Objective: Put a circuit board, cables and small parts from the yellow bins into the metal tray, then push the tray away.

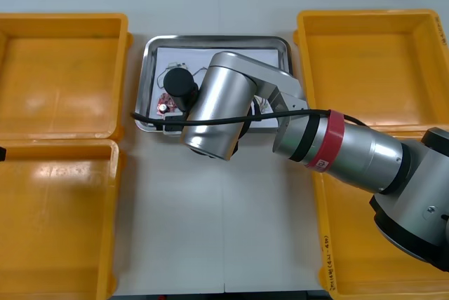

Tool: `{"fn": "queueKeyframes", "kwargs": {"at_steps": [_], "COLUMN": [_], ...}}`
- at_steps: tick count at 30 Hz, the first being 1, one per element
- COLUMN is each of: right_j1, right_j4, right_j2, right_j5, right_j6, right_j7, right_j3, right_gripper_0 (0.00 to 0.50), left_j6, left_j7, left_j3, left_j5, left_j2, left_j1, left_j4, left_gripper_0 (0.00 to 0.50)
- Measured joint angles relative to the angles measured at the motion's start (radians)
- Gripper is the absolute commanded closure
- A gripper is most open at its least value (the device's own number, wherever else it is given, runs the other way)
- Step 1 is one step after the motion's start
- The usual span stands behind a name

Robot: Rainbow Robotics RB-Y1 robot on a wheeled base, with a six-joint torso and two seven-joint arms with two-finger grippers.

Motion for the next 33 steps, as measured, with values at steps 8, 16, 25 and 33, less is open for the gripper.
{"fn": "queueKeyframes", "kwargs": {"at_steps": [8,16,25,33], "right_j1": [-0.036,-0.057,-0.087,-0.117], "right_j4": [0.078,0.127,0.184,0.243], "right_j2": [0.000,0.000,0.000,0.001], "right_j5": [0.000,0.008,0.032,0.034], "right_j6": [-0.063,-0.120,-0.171,-0.242], "right_j7": [0.012,0.021,0.064,0.067], "right_j3": [-0.003,-0.015,-0.025,-0.025], "right_gripper_0": [0.500,0.500,0.500,0.500], "left_j6": [0.000,0.000,0.000,0.000], "left_j7": [0.000,0.000,0.000,0.000], "left_j3": [0.000,0.000,0.000,0.000], "left_j5": [0.000,0.000,0.000,0.000], "left_j2": [0.000,0.000,0.000,0.000], "left_j1": [0.000,0.000,0.000,0.000], "left_j4": [0.000,0.000,0.000,0.000], "left_gripper_0": [0.000,0.000,0.000,0.000]}}
